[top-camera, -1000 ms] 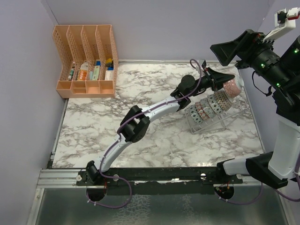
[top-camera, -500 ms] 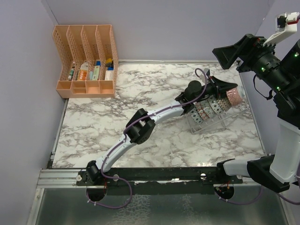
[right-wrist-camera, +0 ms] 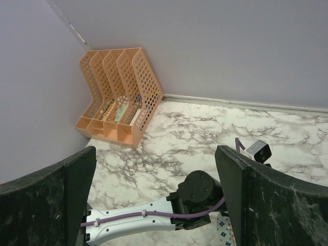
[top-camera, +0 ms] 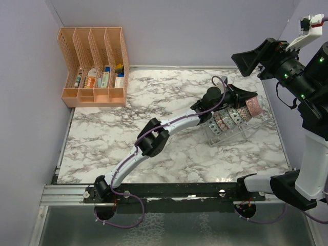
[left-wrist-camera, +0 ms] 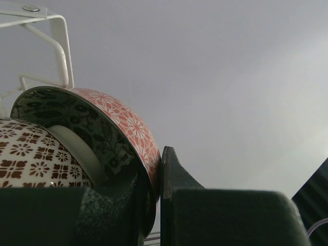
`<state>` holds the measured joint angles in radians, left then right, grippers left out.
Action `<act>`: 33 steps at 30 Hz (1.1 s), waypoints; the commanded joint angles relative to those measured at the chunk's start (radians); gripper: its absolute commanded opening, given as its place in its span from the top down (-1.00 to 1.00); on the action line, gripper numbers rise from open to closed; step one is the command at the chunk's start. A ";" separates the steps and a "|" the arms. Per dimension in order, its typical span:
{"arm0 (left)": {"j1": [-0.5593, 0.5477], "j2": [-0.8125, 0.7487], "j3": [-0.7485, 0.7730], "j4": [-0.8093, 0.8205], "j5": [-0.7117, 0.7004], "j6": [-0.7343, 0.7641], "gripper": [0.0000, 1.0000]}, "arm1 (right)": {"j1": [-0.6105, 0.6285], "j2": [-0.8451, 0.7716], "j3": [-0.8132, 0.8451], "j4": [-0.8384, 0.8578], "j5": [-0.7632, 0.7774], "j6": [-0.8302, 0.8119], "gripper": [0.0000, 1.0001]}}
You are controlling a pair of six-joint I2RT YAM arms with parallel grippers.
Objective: Load the bowls into the dish rack
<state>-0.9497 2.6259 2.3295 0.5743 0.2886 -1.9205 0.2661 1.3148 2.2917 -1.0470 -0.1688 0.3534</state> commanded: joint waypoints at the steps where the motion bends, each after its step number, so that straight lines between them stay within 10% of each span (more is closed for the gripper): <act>1: 0.012 -0.076 0.044 -0.085 0.018 0.076 0.80 | -0.007 0.007 0.015 -0.013 0.010 -0.010 -0.99; 14: 0.043 -0.112 0.034 -0.166 0.049 0.144 0.24 | -0.007 0.026 0.015 -0.008 -0.012 -0.008 -0.99; 33: 0.082 -0.209 -0.004 -0.351 0.143 0.289 0.01 | -0.007 0.012 -0.059 0.058 -0.047 0.004 -0.99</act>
<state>-0.8951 2.5134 2.3138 0.2604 0.4053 -1.6970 0.2661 1.3403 2.2597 -1.0370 -0.1818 0.3538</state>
